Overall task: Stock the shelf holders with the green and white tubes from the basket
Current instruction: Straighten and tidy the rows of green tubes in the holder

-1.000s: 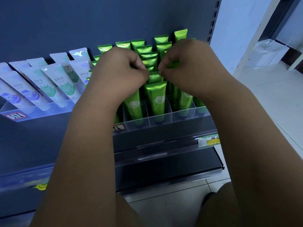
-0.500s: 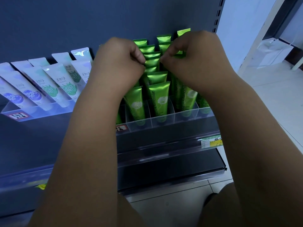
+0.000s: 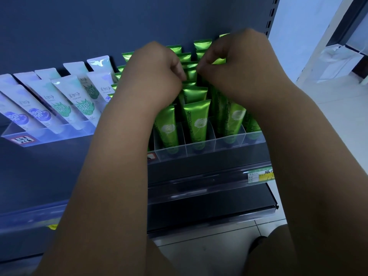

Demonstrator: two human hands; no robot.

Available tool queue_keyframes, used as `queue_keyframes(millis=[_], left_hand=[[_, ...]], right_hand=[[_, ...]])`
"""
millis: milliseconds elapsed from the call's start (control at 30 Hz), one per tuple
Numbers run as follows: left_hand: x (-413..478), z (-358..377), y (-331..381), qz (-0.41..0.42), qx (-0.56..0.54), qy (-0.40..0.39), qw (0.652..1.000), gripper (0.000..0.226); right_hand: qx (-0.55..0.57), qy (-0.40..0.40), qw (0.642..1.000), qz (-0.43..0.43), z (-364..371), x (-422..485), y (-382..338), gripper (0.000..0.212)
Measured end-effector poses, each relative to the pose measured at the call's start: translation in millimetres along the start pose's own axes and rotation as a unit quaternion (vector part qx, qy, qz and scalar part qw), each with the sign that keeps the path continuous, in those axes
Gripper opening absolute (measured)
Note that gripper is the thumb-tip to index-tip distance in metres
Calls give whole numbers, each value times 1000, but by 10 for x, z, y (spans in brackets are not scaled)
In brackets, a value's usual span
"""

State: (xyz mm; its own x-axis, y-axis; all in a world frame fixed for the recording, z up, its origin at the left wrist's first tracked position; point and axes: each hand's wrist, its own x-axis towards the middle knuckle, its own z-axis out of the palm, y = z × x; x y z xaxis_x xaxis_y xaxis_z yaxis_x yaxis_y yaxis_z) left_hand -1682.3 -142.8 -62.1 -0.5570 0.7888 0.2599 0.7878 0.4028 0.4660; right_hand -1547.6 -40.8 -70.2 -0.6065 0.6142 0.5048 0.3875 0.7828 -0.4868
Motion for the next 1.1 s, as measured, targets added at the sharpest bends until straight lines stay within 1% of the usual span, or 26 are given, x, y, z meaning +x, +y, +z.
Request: queue_keyframes(millis=[133, 300, 400, 533, 800, 1100], left_hand=[[13, 45, -44, 10, -66, 24, 997, 29], [4, 24, -22, 32, -109, 37, 993, 18], [-2, 27, -15, 41, -105, 43, 993, 16], [-7, 44, -28, 41, -105, 37, 993, 24], [-3, 59, -48, 44, -92, 27, 994, 24], [-6, 60, -42, 19, -76, 34, 996, 25]], right_hand=[[1, -44, 999, 12, 18, 16, 9, 15], [-33, -45, 998, 3, 52, 49, 6, 17], [-37, -39, 999, 4, 57, 56, 9, 17], [-37, -41, 998, 8, 73, 49, 20, 17], [-44, -43, 998, 9, 92, 53, 31, 18], [-62, -56, 997, -2, 132, 68, 62, 17]])
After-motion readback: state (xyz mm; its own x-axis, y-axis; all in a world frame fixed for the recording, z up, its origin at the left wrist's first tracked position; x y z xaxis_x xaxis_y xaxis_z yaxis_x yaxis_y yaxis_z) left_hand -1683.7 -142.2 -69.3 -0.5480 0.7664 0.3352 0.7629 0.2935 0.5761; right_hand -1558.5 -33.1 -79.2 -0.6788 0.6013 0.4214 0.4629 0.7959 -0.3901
